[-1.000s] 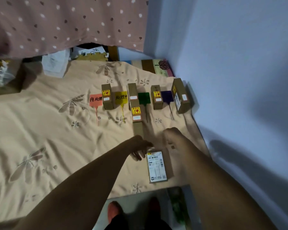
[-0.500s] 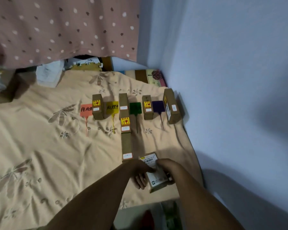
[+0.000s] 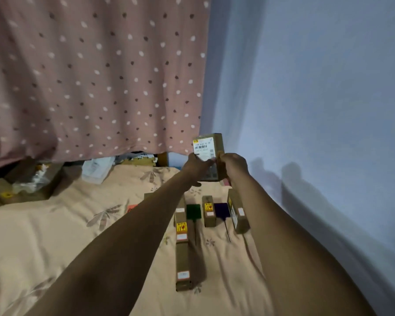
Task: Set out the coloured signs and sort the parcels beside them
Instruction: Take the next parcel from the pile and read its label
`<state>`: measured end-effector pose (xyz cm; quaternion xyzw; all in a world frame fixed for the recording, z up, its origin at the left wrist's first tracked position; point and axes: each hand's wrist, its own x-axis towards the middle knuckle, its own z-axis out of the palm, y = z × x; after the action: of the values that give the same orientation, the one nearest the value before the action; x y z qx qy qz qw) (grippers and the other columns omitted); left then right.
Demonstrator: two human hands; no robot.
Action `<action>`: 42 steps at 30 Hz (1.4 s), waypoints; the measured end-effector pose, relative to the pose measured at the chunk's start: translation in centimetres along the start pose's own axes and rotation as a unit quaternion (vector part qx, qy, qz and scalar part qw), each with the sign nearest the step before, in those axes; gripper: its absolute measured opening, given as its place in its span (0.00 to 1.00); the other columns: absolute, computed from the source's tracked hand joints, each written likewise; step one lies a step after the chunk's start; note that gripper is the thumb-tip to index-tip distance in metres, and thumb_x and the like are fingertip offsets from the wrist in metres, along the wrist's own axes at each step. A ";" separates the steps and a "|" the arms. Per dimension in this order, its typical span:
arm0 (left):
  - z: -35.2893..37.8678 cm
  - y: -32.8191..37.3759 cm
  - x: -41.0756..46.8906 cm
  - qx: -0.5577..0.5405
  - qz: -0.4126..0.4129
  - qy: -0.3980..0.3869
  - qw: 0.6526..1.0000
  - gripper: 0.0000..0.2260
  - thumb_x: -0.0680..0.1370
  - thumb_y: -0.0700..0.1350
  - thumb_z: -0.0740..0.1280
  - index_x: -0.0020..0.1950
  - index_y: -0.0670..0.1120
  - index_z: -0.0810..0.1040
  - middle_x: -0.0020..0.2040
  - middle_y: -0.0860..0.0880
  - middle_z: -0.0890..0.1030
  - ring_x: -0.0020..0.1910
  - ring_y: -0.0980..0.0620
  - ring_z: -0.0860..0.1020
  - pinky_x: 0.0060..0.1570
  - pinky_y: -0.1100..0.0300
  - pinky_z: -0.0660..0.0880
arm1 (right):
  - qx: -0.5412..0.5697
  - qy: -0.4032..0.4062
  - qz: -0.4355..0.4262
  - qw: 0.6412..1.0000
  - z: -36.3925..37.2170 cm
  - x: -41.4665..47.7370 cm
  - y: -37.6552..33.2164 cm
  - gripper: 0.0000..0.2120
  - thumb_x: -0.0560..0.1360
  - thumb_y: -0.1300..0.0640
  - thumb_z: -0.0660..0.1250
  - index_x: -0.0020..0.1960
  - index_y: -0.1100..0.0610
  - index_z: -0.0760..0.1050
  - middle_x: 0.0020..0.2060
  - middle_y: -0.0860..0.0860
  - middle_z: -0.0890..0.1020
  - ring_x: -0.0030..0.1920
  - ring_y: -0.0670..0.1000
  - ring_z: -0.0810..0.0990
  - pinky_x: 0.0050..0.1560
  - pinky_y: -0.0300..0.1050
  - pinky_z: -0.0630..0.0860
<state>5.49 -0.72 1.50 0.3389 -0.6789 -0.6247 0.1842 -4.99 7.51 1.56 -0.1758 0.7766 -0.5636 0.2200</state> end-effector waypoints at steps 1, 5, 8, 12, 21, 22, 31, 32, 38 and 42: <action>-0.7 1.1 -0.4 -0.023 0.025 0.015 0.999 0.26 0.81 0.54 0.68 0.75 0.48 0.64 0.62 0.50 0.74 0.55 0.48 0.77 0.43 0.55 0.77 | 0.015 0.002 -0.020 1.000 0.5 0.0 -1.3 0.08 0.78 0.48 0.67 0.53 0.50 0.77 0.53 0.51 0.84 0.53 0.55 0.83 0.58 0.52 0.81; -4.3 4.7 -1.7 -0.080 0.097 0.060 0.990 0.23 0.83 0.61 0.58 0.75 0.52 0.64 0.64 0.48 0.77 0.52 0.50 0.80 0.55 0.47 0.76 | 0.071 0.001 -0.145 0.987 2.8 -1.8 -7.0 0.08 0.80 0.50 0.68 0.58 0.48 0.77 0.56 0.49 0.81 0.57 0.53 0.80 0.58 0.46 0.79; -6.6 6.7 -2.5 -0.121 0.125 0.068 0.982 0.22 0.83 0.63 0.52 0.69 0.53 0.72 0.60 0.45 0.83 0.53 0.46 0.83 0.53 0.50 0.77 | 0.123 -0.030 -0.212 0.969 4.4 -3.5 -9.9 0.08 0.79 0.50 0.69 0.58 0.49 0.77 0.55 0.50 0.82 0.56 0.55 0.82 0.55 0.50 0.84; -9.6 8.4 -4.0 -0.160 0.177 0.086 0.967 0.20 0.85 0.60 0.51 0.66 0.51 0.75 0.50 0.49 0.83 0.50 0.45 0.83 0.58 0.45 0.78 | 0.176 -0.088 -0.257 0.946 6.2 -5.4 -12.8 0.10 0.80 0.51 0.69 0.59 0.52 0.76 0.52 0.50 0.83 0.52 0.50 0.83 0.41 0.40 0.84; -16.3 7.7 -4.8 -0.190 0.235 0.146 0.942 0.14 0.81 0.45 0.68 0.67 0.46 0.76 0.54 0.48 0.84 0.53 0.46 0.85 0.51 0.49 0.84 | 0.158 -0.085 -0.272 0.945 11.1 -6.5 -15.4 0.19 0.86 0.53 0.55 0.75 0.43 0.64 0.64 0.47 0.78 0.58 0.51 0.83 0.51 0.48 0.85; -17.1 7.4 -4.9 -0.191 0.232 0.145 0.943 0.15 0.81 0.43 0.69 0.67 0.45 0.77 0.54 0.47 0.85 0.56 0.44 0.84 0.53 0.46 0.83 | 0.171 -0.056 -0.268 0.946 11.4 -6.5 -15.6 0.18 0.85 0.54 0.56 0.73 0.42 0.63 0.62 0.48 0.78 0.56 0.52 0.84 0.45 0.45 0.86; -20.2 7.4 -6.0 -0.228 0.269 0.119 0.928 0.15 0.82 0.42 0.68 0.67 0.39 0.77 0.56 0.41 0.85 0.56 0.42 0.85 0.52 0.46 0.83 | 0.222 -0.095 -0.243 0.940 13.0 -6.9 -15.3 0.13 0.85 0.50 0.55 0.52 0.48 0.78 0.50 0.51 0.86 0.48 0.52 0.87 0.44 0.45 0.85; -20.1 7.7 -6.2 -0.245 0.261 0.124 0.925 0.15 0.81 0.40 0.68 0.68 0.41 0.76 0.55 0.42 0.85 0.54 0.44 0.85 0.50 0.47 0.83 | 0.211 -0.098 -0.239 0.943 13.3 -6.9 -15.2 0.13 0.85 0.50 0.55 0.50 0.47 0.78 0.50 0.52 0.86 0.49 0.52 0.87 0.48 0.48 0.85; -19.8 8.9 -6.3 -0.208 0.267 0.138 0.931 0.13 0.79 0.36 0.70 0.64 0.39 0.80 0.57 0.39 0.84 0.51 0.44 0.86 0.47 0.46 0.84 | 0.194 -0.097 -0.236 0.947 13.7 -6.8 -14.5 0.15 0.86 0.54 0.55 0.66 0.49 0.77 0.53 0.43 0.83 0.53 0.46 0.84 0.48 0.40 0.83; -19.4 8.8 -6.6 -0.204 0.270 0.133 0.931 0.05 0.80 0.37 0.70 0.54 0.43 0.84 0.54 0.43 0.86 0.49 0.49 0.86 0.49 0.50 0.83 | 0.188 -0.102 -0.230 0.949 13.5 -7.2 -14.7 0.17 0.85 0.57 0.55 0.69 0.46 0.75 0.55 0.43 0.82 0.53 0.48 0.83 0.41 0.36 0.81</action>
<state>21.19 -10.31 14.10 0.1780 -0.5716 -0.6259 0.4999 8.74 -3.91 13.02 -0.3620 0.5686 -0.7135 0.1915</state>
